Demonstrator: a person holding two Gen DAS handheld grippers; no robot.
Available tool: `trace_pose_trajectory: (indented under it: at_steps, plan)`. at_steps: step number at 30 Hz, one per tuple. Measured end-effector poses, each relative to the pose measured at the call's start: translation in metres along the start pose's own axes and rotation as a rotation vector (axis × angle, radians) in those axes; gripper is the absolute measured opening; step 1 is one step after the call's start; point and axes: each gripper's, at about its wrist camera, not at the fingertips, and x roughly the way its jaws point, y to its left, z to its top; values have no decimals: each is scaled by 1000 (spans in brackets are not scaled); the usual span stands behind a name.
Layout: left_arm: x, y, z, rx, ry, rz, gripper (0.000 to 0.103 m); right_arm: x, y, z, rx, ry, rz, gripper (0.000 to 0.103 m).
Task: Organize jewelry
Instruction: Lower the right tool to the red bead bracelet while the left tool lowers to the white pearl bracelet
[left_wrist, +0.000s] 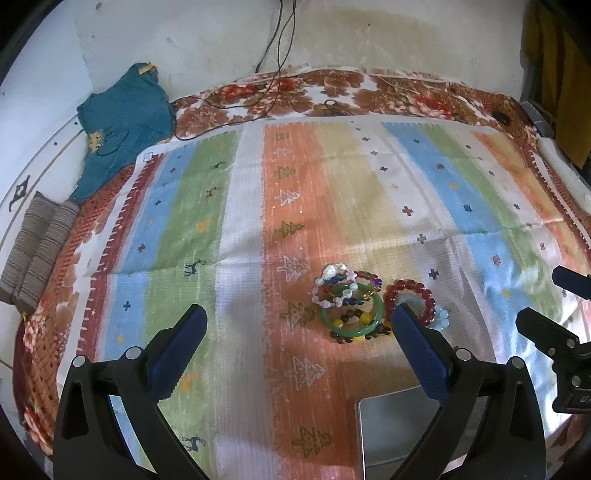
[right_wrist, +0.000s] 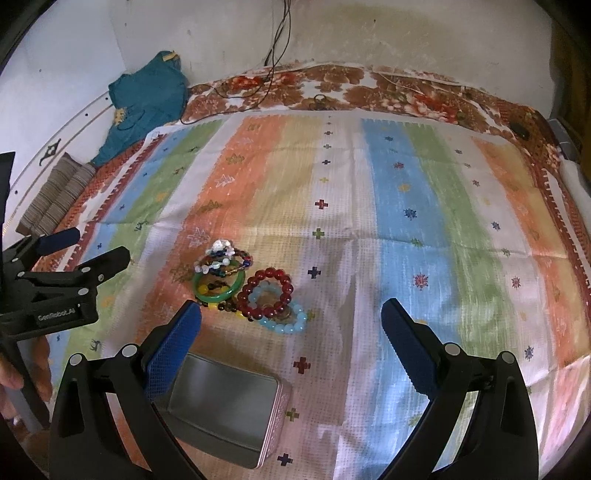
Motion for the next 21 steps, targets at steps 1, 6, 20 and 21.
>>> trace_pose_trajectory:
  at_steps: [1, 6, 20, 21]
  plan:
    - [3, 1, 1, -1, 5, -1, 98, -1, 2, 1, -9, -3, -4, 99]
    - [18, 6, 3, -7, 33, 2, 97, 5, 5, 6, -28, 2, -13, 99]
    - [62, 9, 9, -9, 115, -43, 97, 55, 4, 15, -13, 111, 17, 99]
    - [67, 9, 10, -14, 122, -45, 97, 60, 3, 15, -9, 123, 23, 99]
